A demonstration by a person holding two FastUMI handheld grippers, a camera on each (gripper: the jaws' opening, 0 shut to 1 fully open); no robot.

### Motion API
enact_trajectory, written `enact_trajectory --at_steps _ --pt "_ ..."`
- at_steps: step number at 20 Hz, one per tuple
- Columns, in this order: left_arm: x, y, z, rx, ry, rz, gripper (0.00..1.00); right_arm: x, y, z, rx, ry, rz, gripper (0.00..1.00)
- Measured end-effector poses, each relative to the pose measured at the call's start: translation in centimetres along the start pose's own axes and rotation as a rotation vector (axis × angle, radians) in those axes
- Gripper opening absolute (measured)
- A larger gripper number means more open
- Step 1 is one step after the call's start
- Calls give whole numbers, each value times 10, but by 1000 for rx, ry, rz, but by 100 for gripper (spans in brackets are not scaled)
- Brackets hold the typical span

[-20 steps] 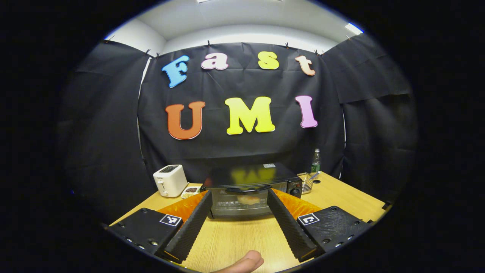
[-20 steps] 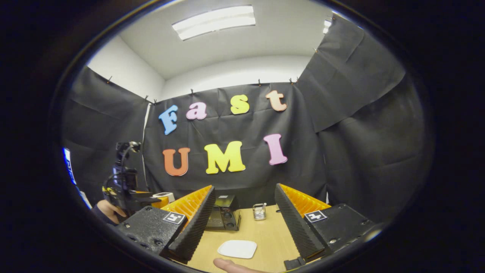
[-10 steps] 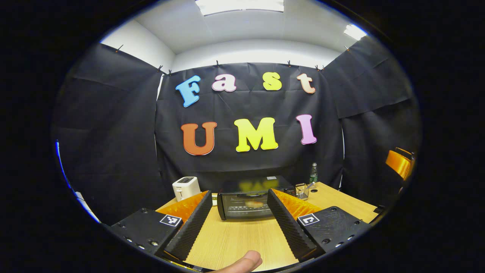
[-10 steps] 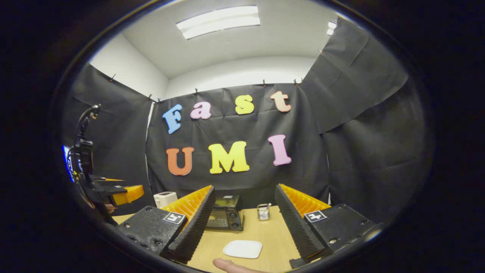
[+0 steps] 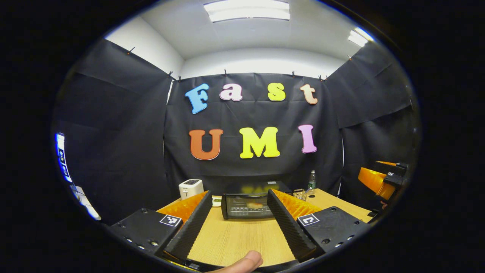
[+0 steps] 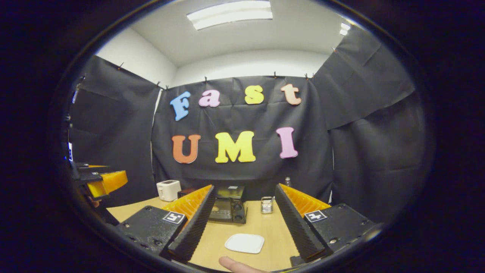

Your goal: Open the electric oven with the left hand, put the food in, and close the electric oven.

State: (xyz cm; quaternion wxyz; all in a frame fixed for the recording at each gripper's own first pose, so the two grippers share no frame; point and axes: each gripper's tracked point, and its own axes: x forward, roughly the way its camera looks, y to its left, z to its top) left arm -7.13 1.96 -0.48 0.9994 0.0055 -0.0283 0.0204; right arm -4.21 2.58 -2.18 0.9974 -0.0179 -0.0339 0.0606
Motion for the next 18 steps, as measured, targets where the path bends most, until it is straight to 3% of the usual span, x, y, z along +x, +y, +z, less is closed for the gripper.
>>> enact_trajectory --at_steps 7,18 --pt "1 3 -11 8 22 8 95 10 -17 -30 -8 165 -135 98" --pt "-5 -2 -16 28 45 8 95 -10 -24 -4 -36 98 -153 96"
